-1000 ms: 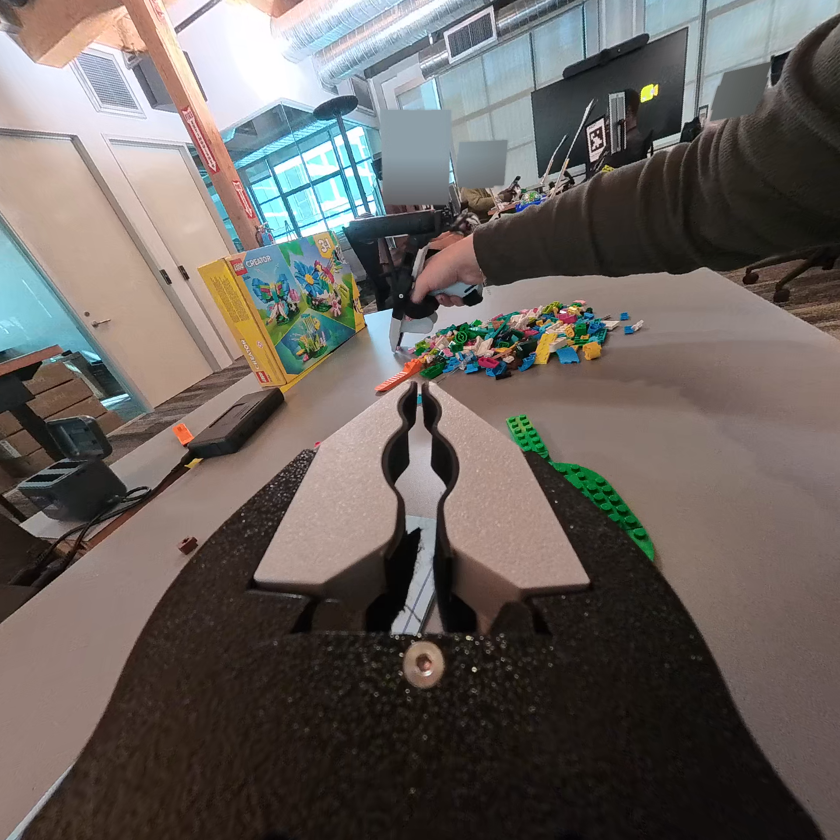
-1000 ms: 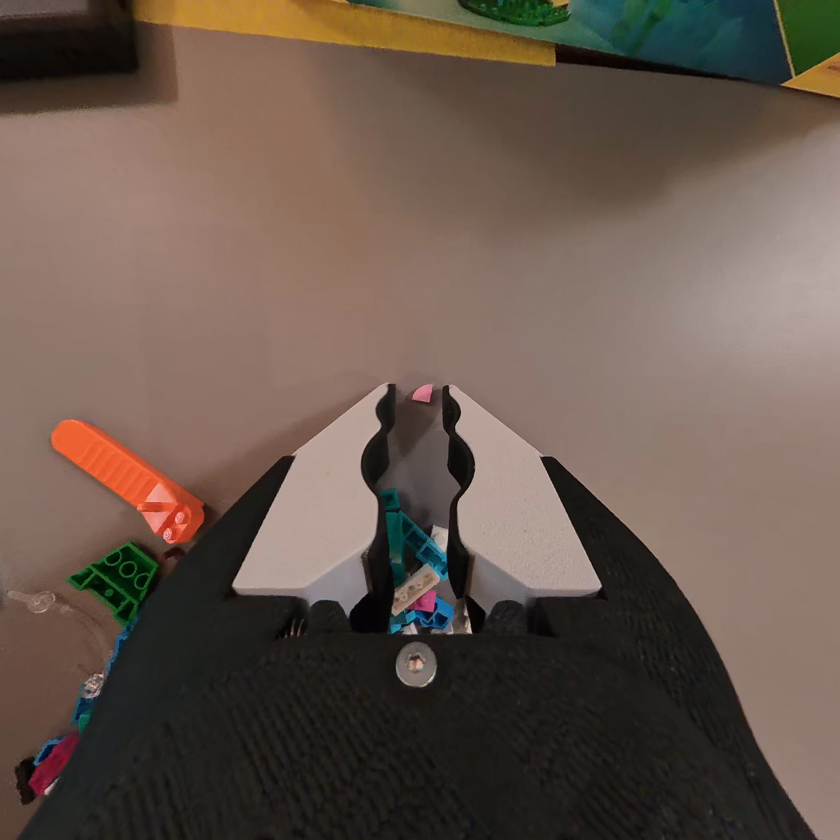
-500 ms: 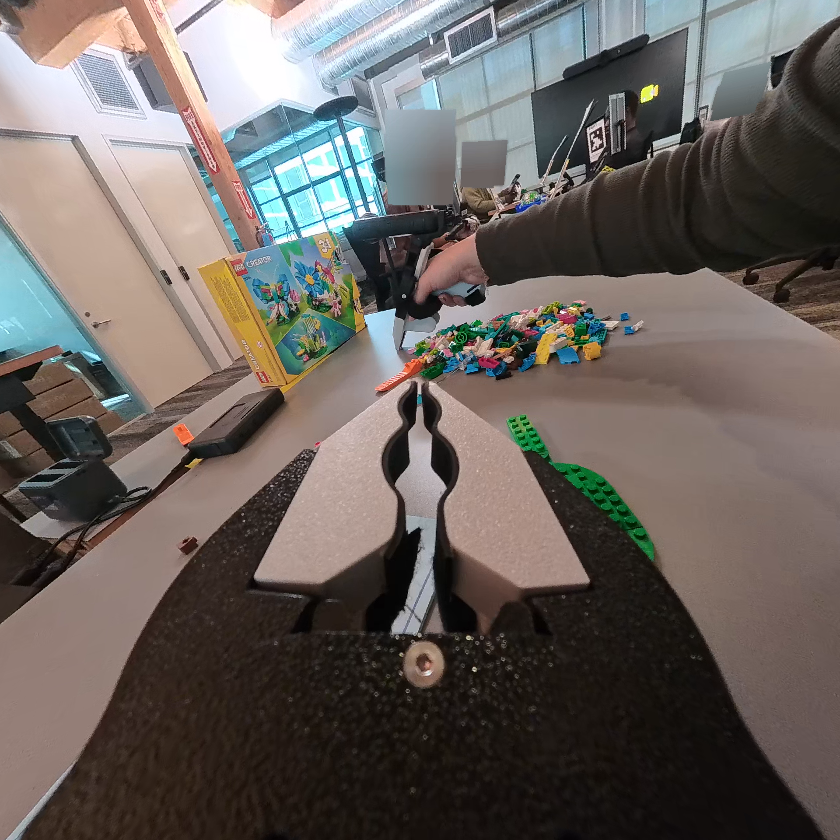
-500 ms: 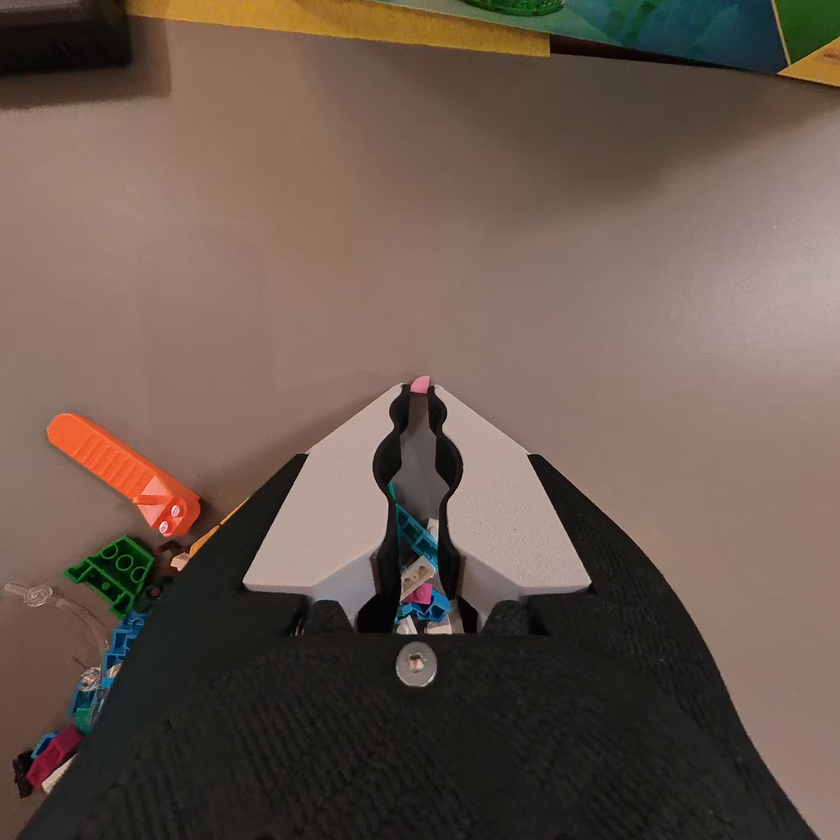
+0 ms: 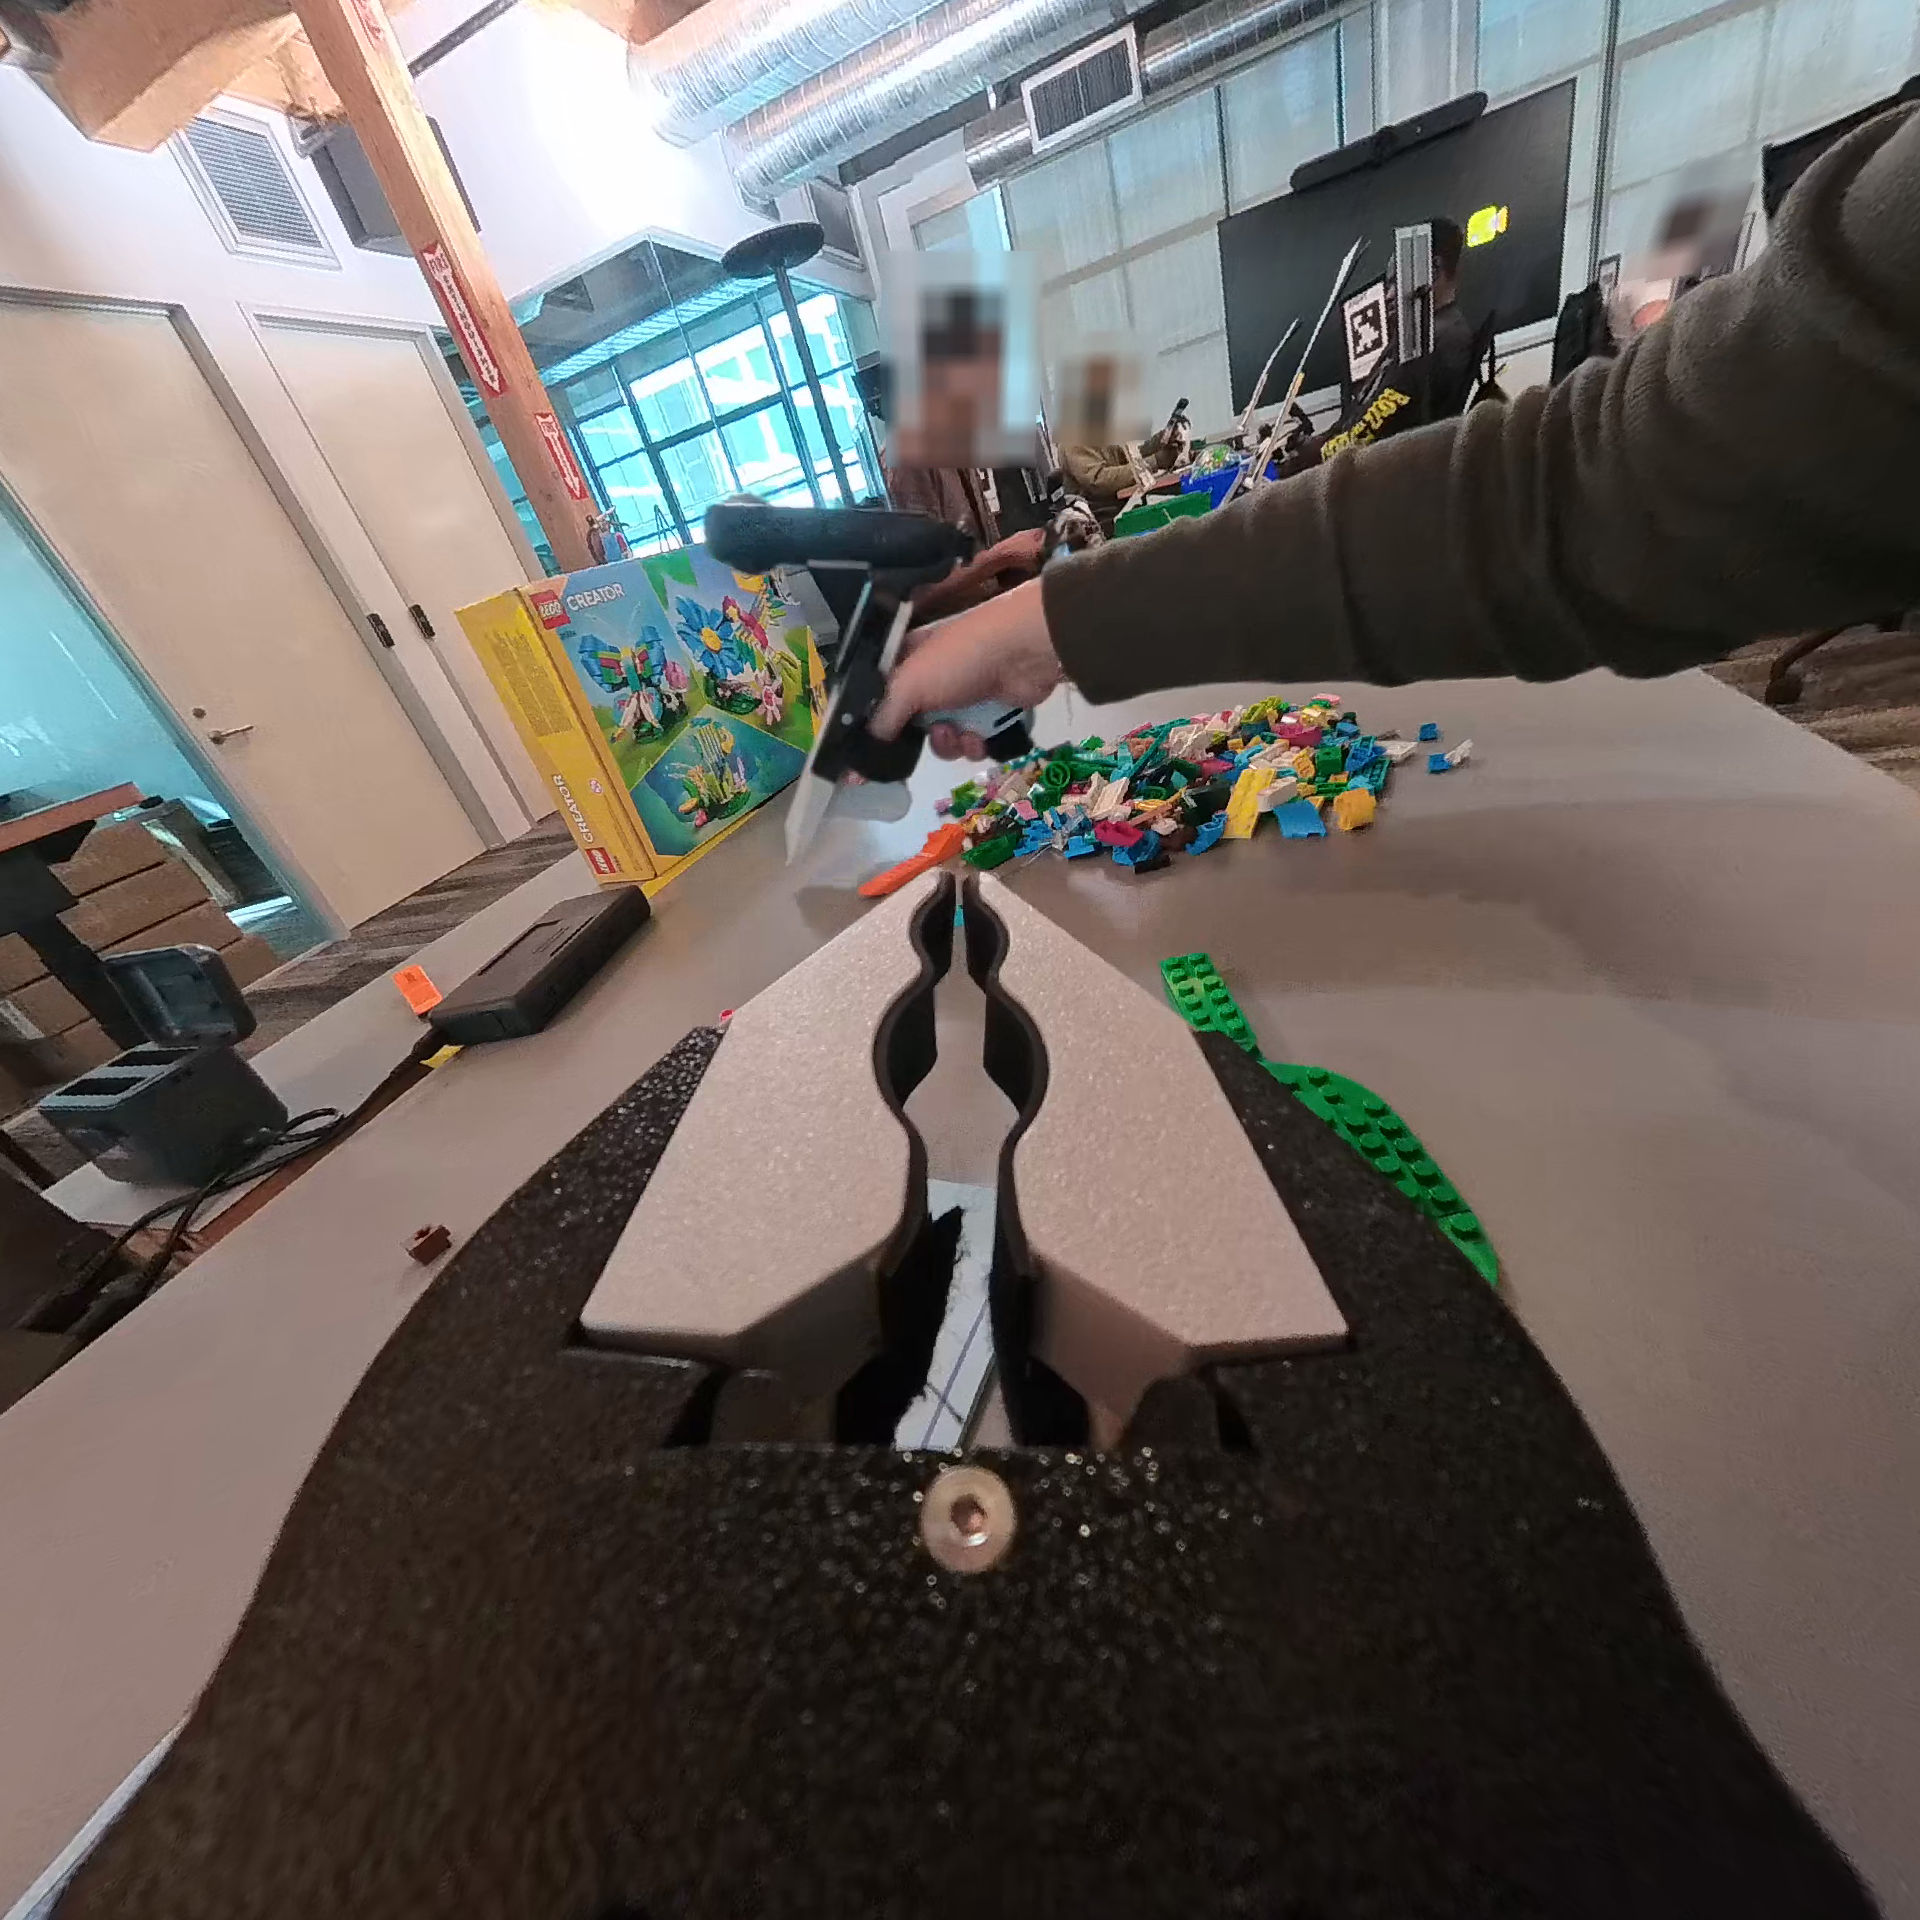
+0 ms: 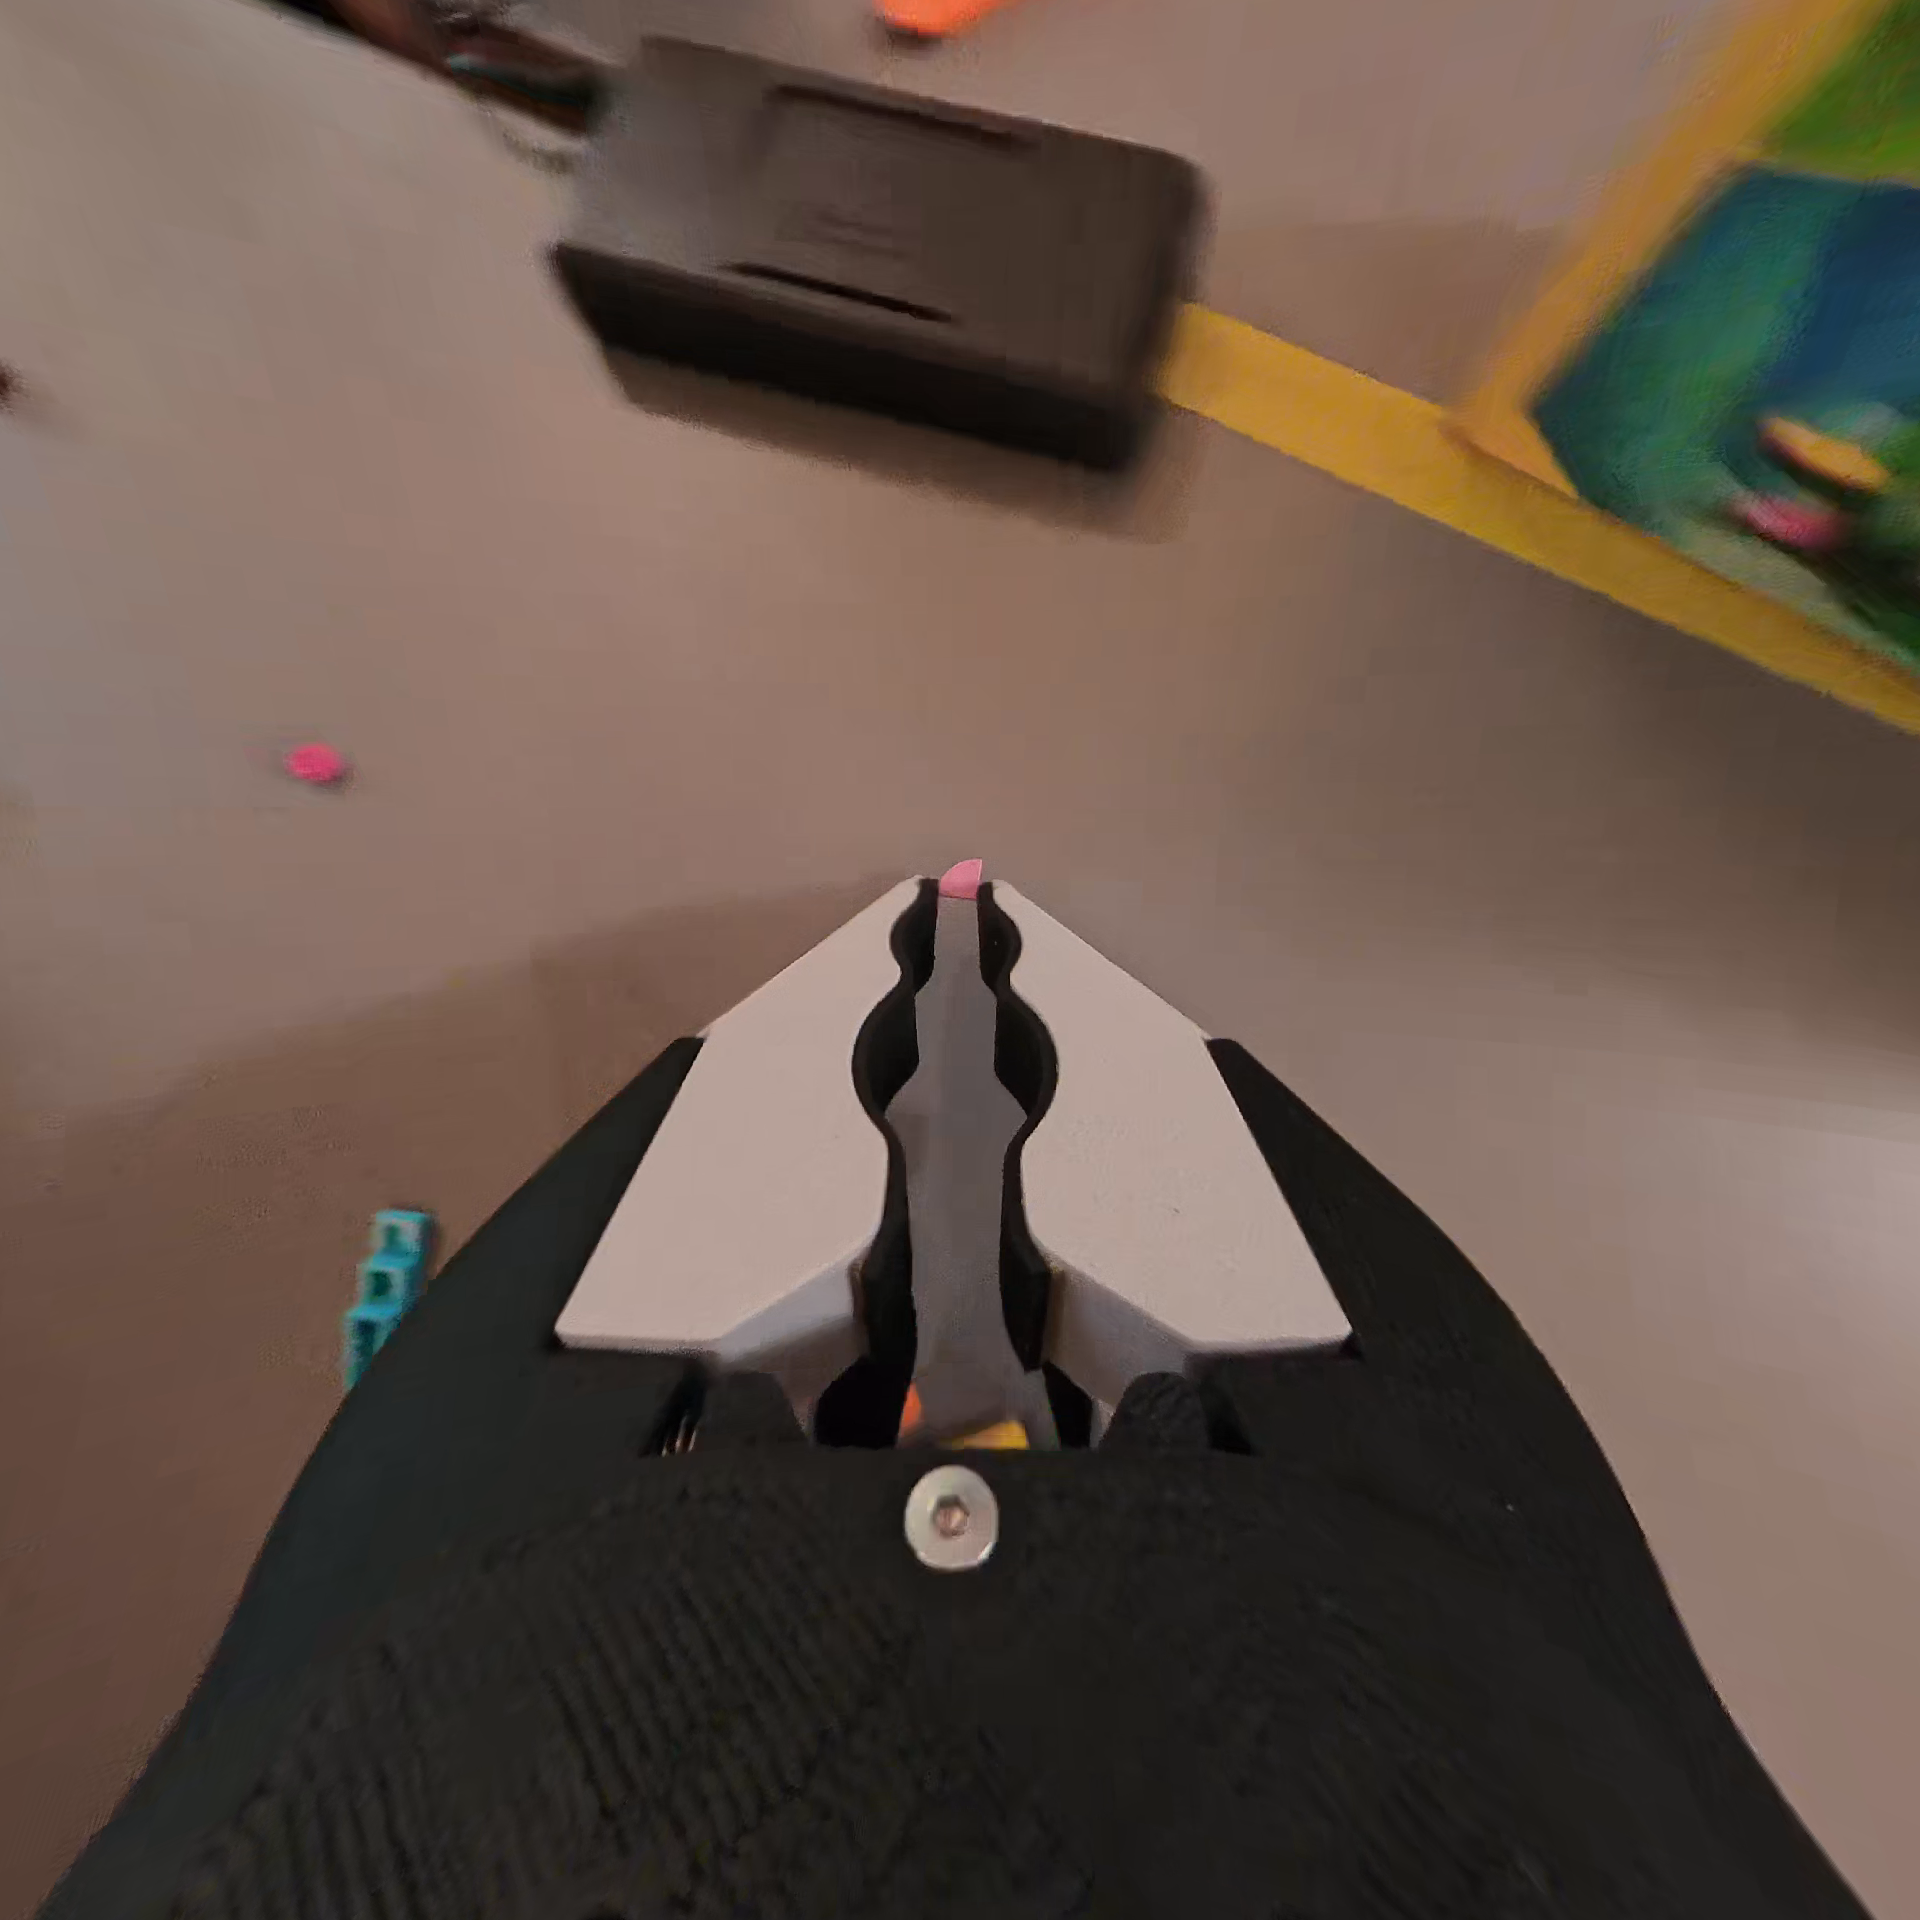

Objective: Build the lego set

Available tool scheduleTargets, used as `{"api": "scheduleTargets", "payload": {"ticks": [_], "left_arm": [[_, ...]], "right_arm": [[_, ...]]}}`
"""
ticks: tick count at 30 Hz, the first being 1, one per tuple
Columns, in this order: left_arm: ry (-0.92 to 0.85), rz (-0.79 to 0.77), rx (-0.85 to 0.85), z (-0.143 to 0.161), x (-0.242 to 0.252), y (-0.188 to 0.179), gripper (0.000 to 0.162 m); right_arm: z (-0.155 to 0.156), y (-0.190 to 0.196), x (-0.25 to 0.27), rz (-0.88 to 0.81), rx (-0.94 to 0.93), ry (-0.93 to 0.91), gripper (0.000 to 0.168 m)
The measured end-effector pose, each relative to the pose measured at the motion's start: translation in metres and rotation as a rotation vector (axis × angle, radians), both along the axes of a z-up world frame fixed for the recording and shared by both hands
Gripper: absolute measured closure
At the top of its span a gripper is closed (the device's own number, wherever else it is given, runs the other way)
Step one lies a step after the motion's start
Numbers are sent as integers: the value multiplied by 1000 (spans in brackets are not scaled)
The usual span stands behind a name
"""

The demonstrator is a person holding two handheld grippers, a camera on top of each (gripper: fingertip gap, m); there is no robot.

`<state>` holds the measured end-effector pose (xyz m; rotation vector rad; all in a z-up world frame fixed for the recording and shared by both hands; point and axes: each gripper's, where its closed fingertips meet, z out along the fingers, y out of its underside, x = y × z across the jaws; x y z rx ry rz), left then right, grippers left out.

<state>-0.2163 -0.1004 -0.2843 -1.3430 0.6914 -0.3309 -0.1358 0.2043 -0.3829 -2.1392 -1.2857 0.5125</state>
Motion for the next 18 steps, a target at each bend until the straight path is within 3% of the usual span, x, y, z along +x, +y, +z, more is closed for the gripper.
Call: {"api": "scheduleTargets", "payload": {"ticks": [1, 4, 7, 9, 12, 16, 18], "left_arm": [[-1, 0, 0, 0, 0, 0, 162], [-2, -1, 0, 0, 0, 0, 162], [-2, 0, 1, 0, 0, 0, 162], [-4, 0, 2, 0, 0, 0, 162], [-4, 0, 2, 1, 0, 0, 162], [-2, 0, 1, 0, 0, 0, 162], [-2, 0, 0, 0, 0, 0, 162]], "right_arm": [[-1, -10, -14, 72, 12, -15, 162], [-9, -29, -38, 213, 70, -99, 162], [-9, -32, -49, 240, 77, -105, 160], [-9, -32, -50, 229, 50, -94, 151], [3, -31, -39, 214, 71, -72, 136], [28, -40, -9, 233, 66, -9, 137], [25, -46, 19, 285, 72, -92, 140]]}}
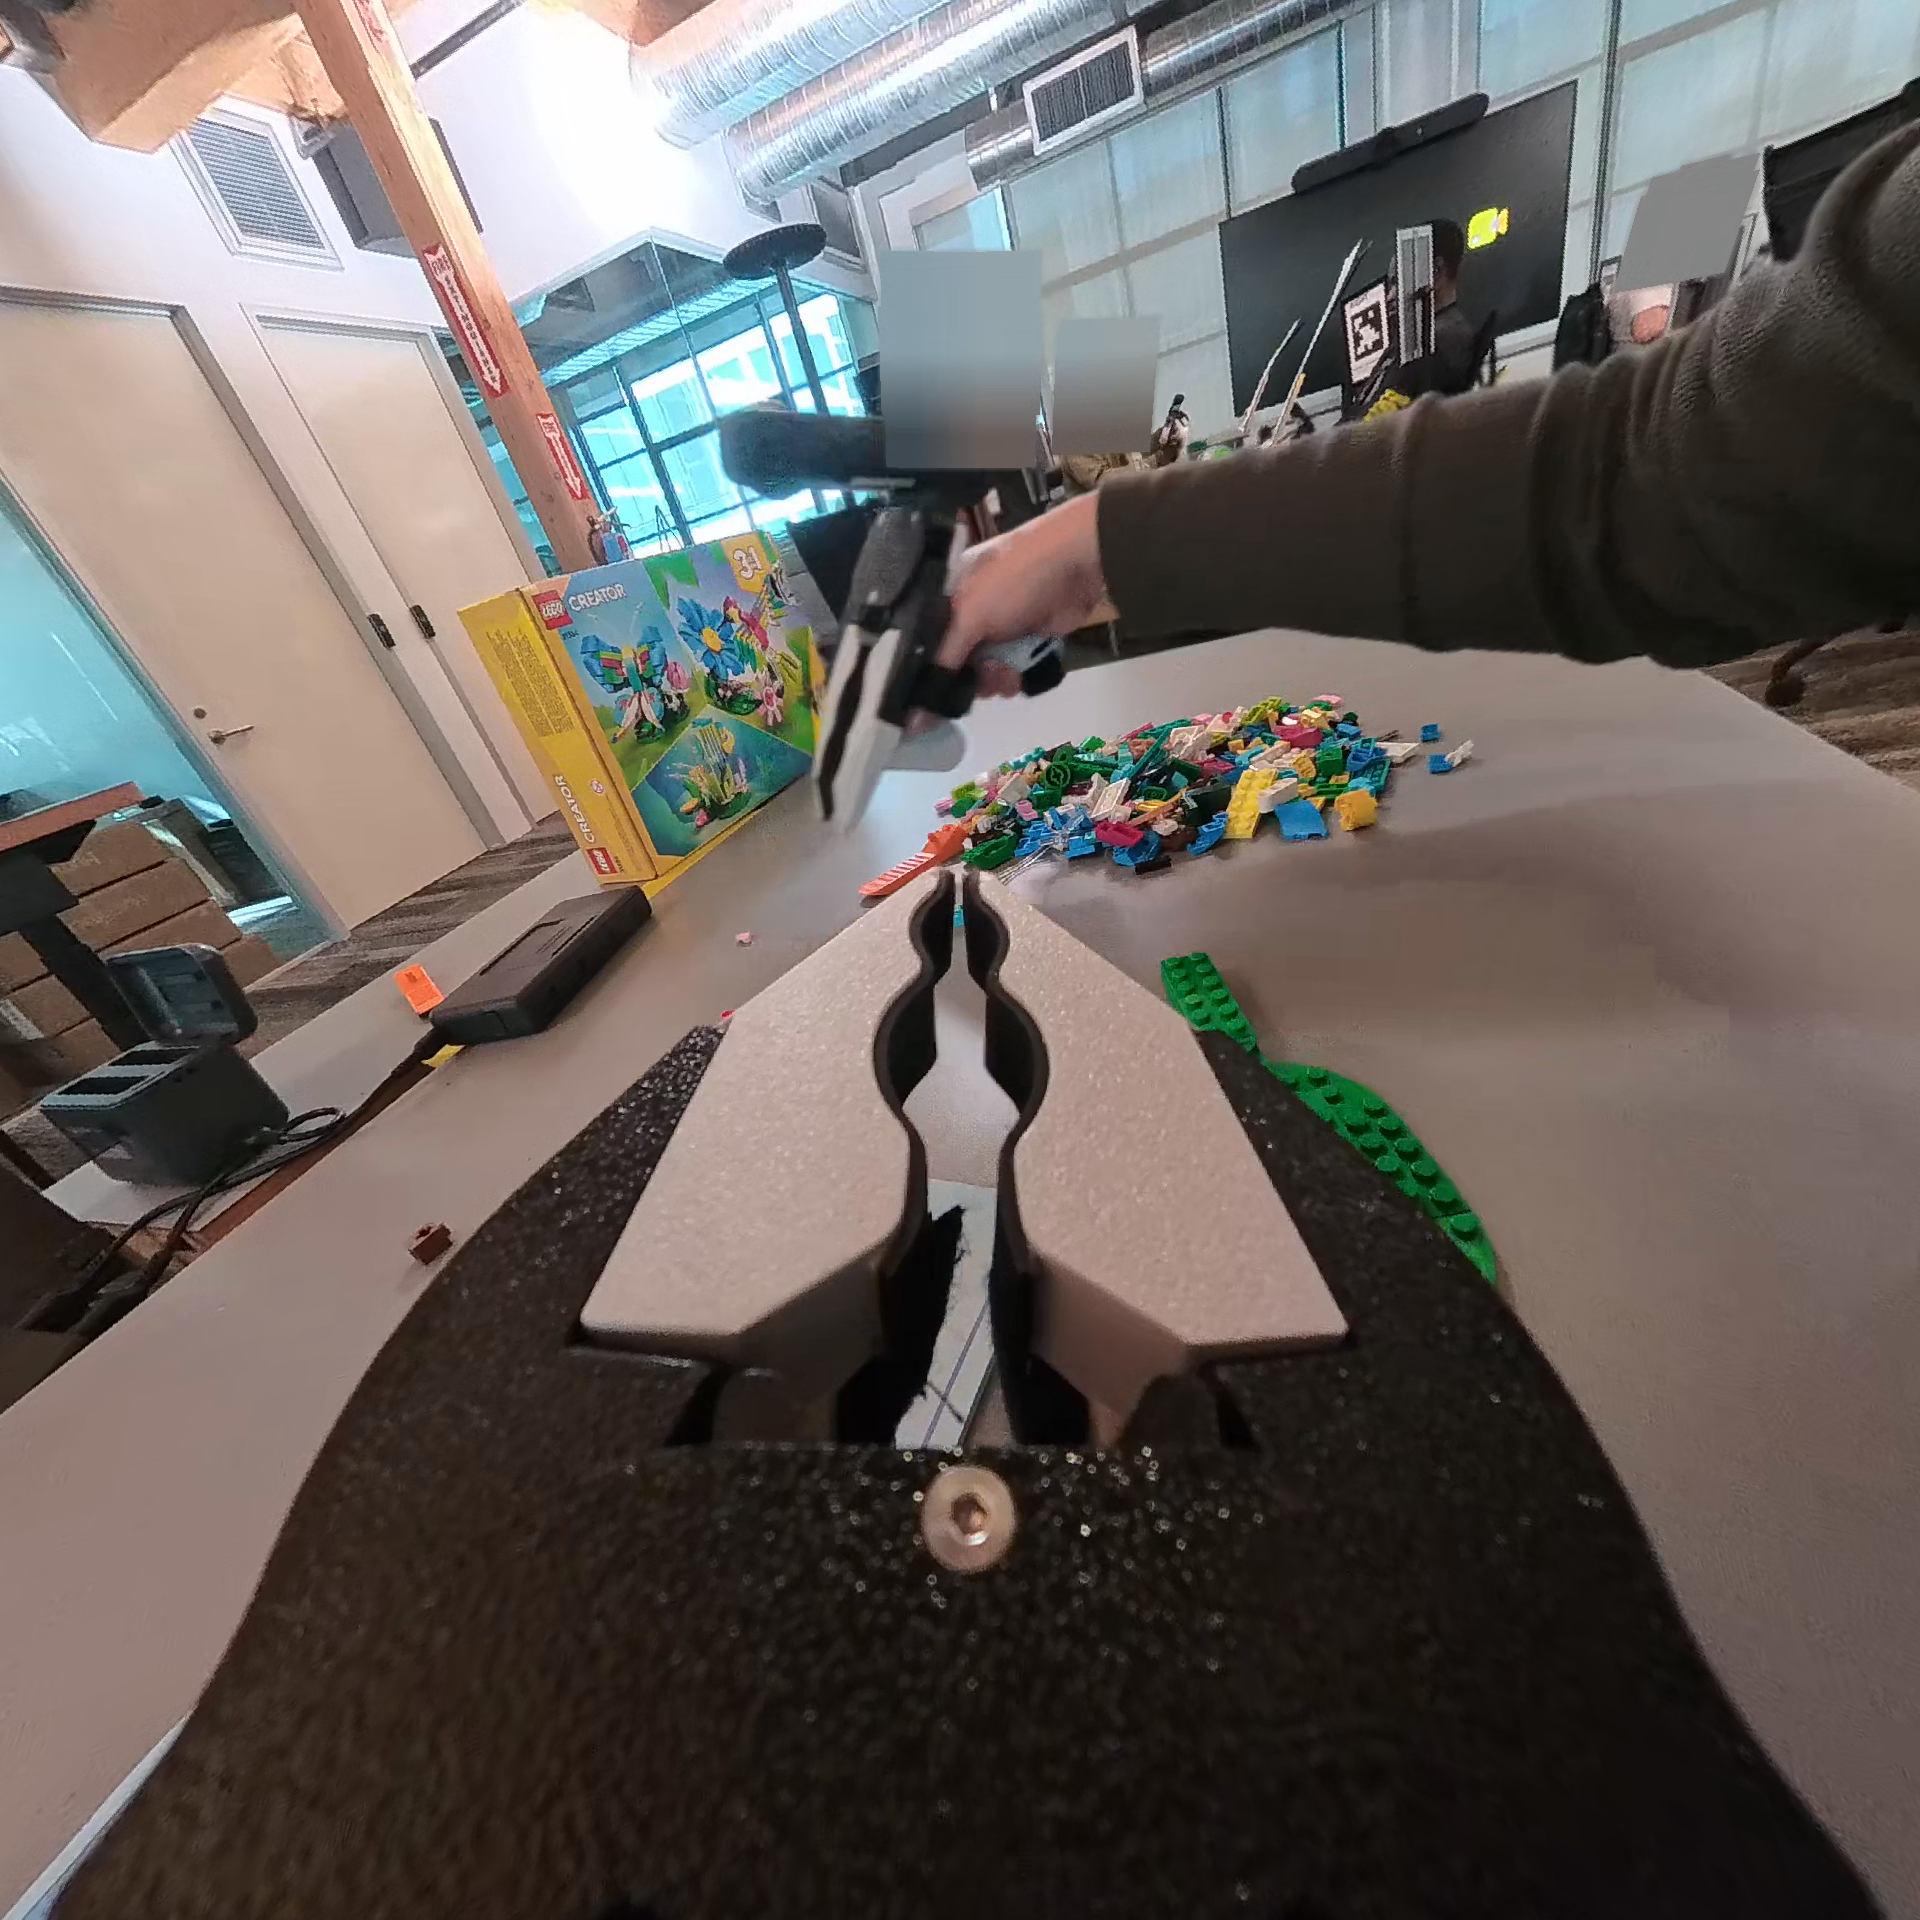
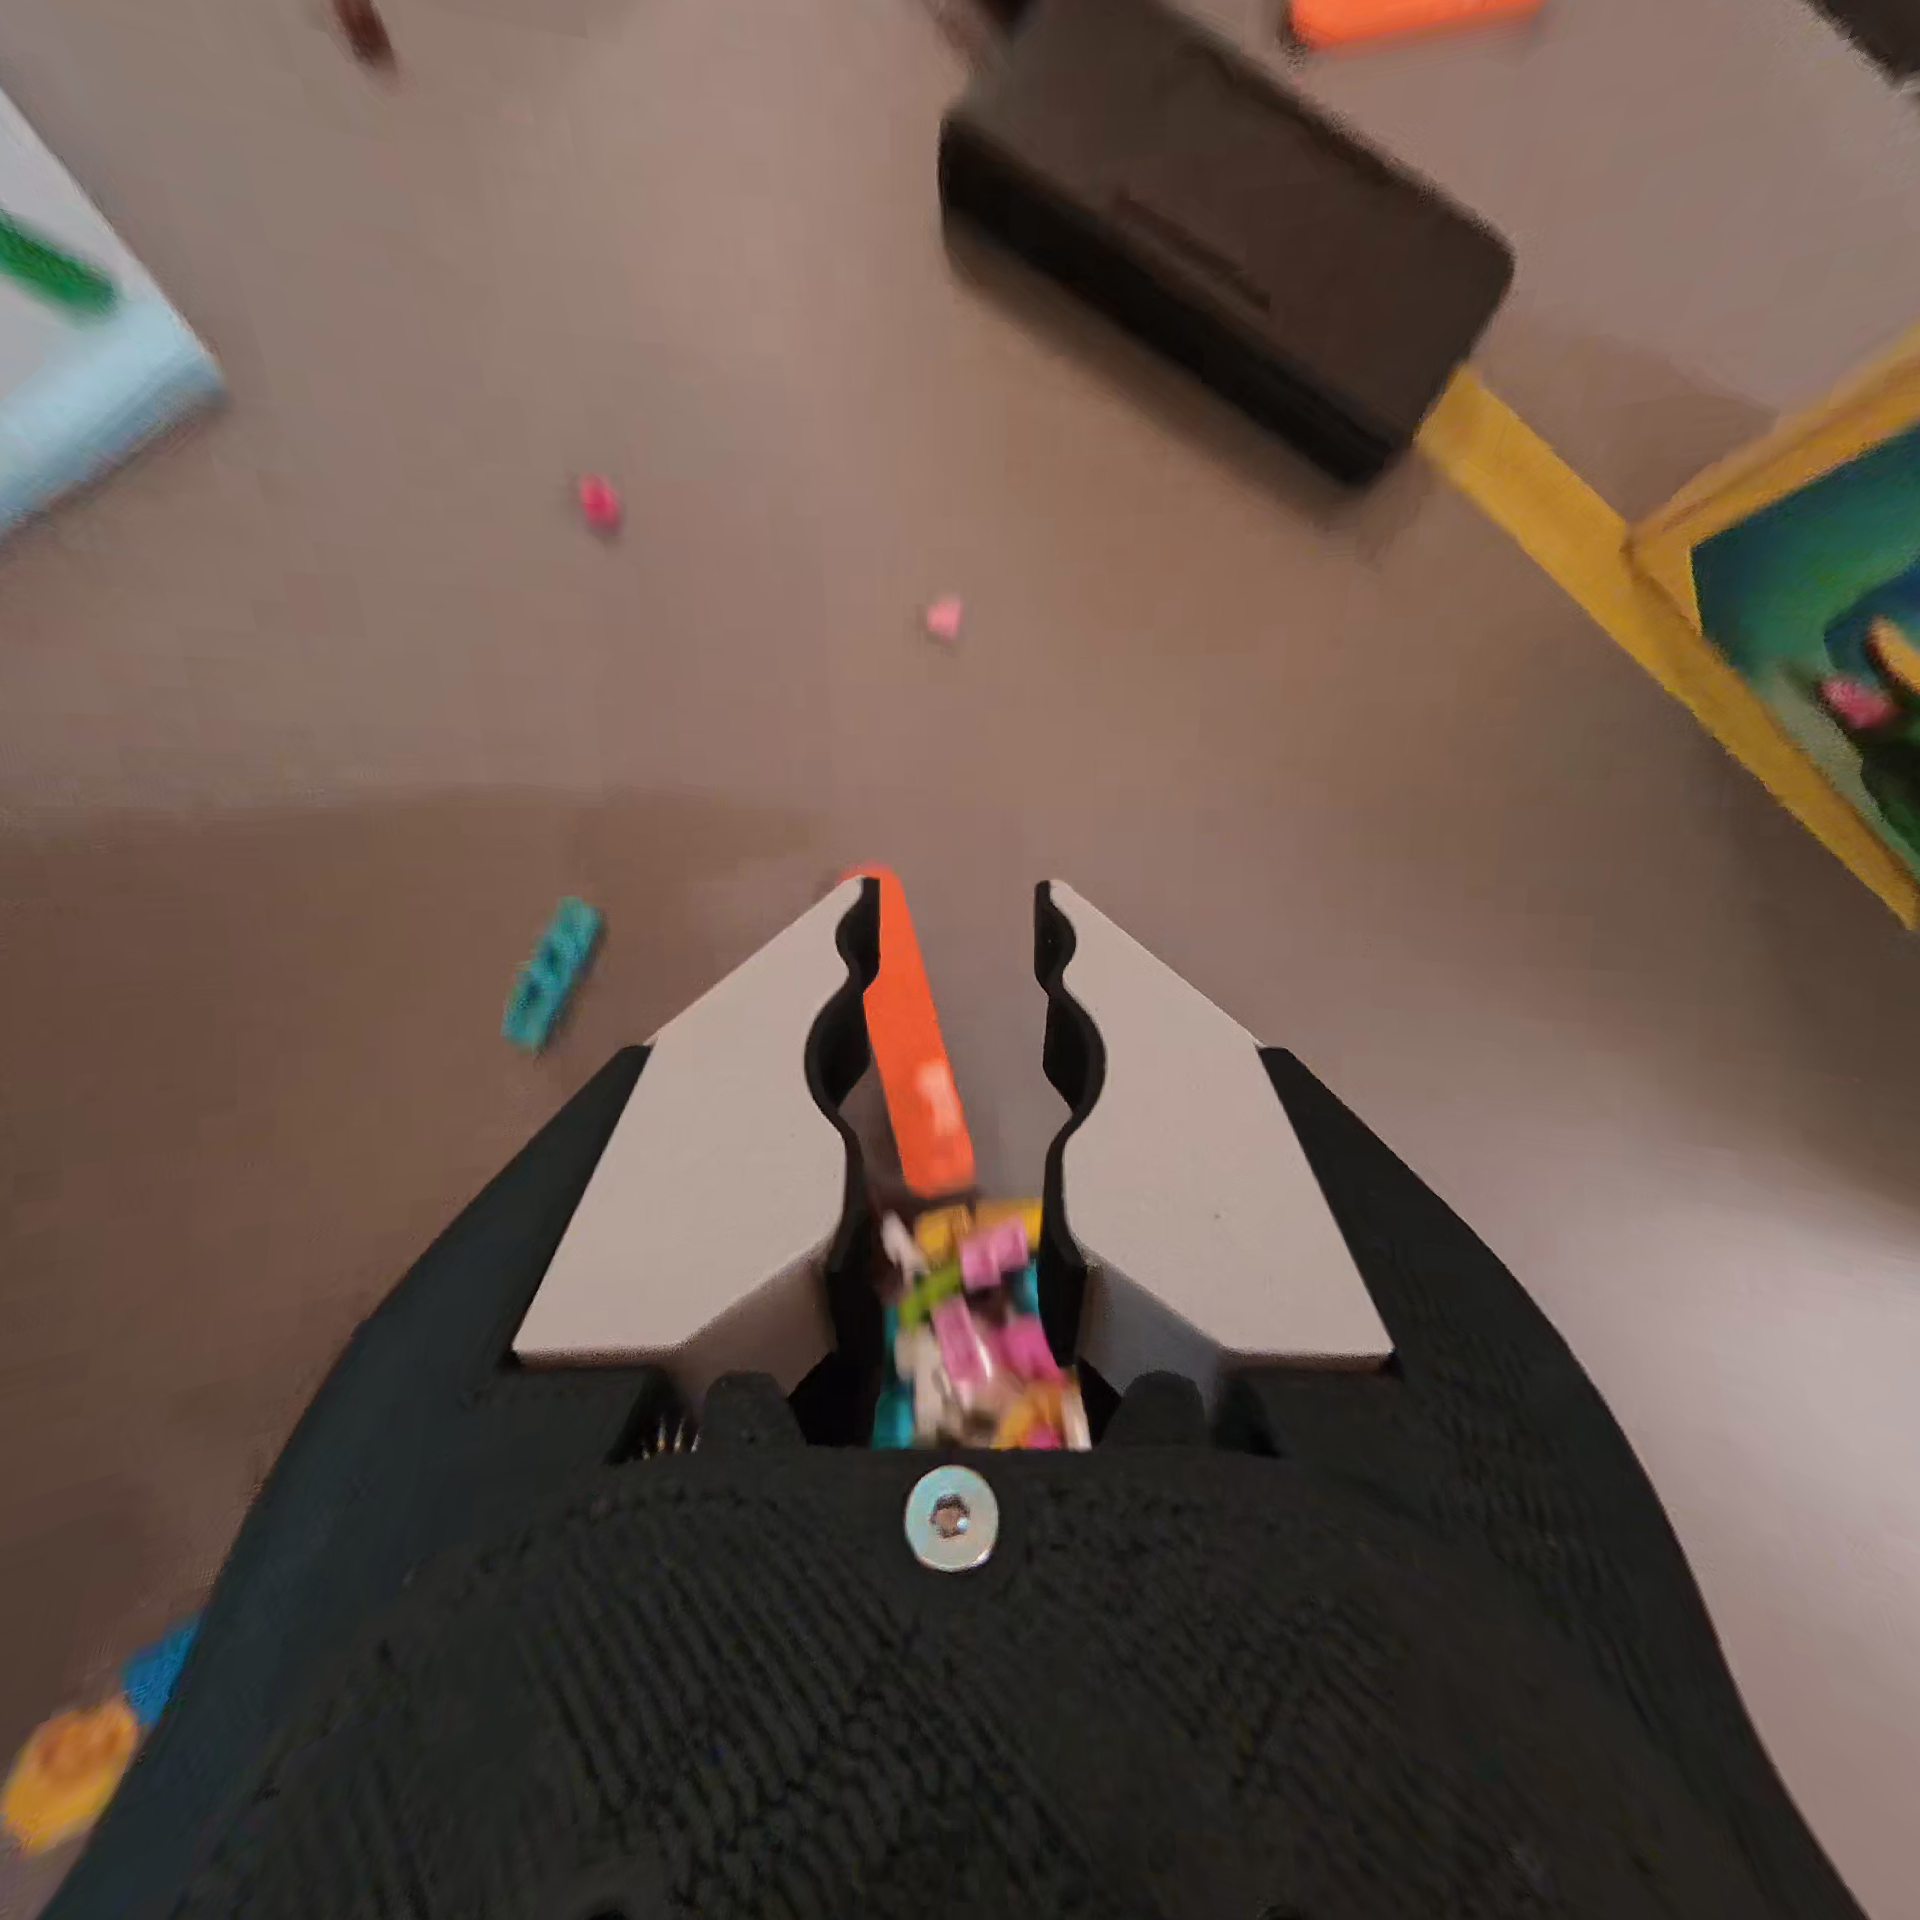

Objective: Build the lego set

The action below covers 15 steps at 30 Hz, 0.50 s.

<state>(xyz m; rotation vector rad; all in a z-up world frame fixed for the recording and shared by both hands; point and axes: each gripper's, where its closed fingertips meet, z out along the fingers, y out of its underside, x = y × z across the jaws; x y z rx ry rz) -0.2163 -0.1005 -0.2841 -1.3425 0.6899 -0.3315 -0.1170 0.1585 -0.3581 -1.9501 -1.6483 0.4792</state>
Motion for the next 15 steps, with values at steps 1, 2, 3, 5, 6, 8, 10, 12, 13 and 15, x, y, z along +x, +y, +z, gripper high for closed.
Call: {"api": "scheduleTargets", "payload": {"ticks": [1, 2, 3, 5, 6, 8, 10, 12, 13, 15], "left_arm": [[0, 0, 0, 0, 0, 0, 162], [0, 0, 0, 0, 0, 0, 162], [1, 0, 0, 0, 0, 0, 162], [2, 0, 0, 0, 0, 0, 162], [2, 0, 0, 0, 0, 0, 162], [2, 0, 1, 0, 0, 0, 162], [2, 0, 1, 0, 0, 0, 162], [2, 0, 1, 0, 0, 0, 162], [2, 0, 1, 0, 0, 0, 162], [2, 0, 1, 0, 0, 0, 162]], "right_arm": [[-4, 0, 16, 0, 12, -58, 140], [-6, -1, 28, -3, 6, -91, 142], [-6, -3, 37, -12, -16, -94, 144], [-5, -6, 48, -41, -75, -77, 147], [-7, -6, 54, -50, -94, -90, 148], [-12, -6, 66, -49, -105, -132, 149], [-17, -9, 72, -46, -139, -150, 150], [-22, -9, 74, -50, -160, -159, 150], [-25, -8, 76, -54, -157, -170, 150], [-27, -5, 77, -59, -151, -175, 151]]}}
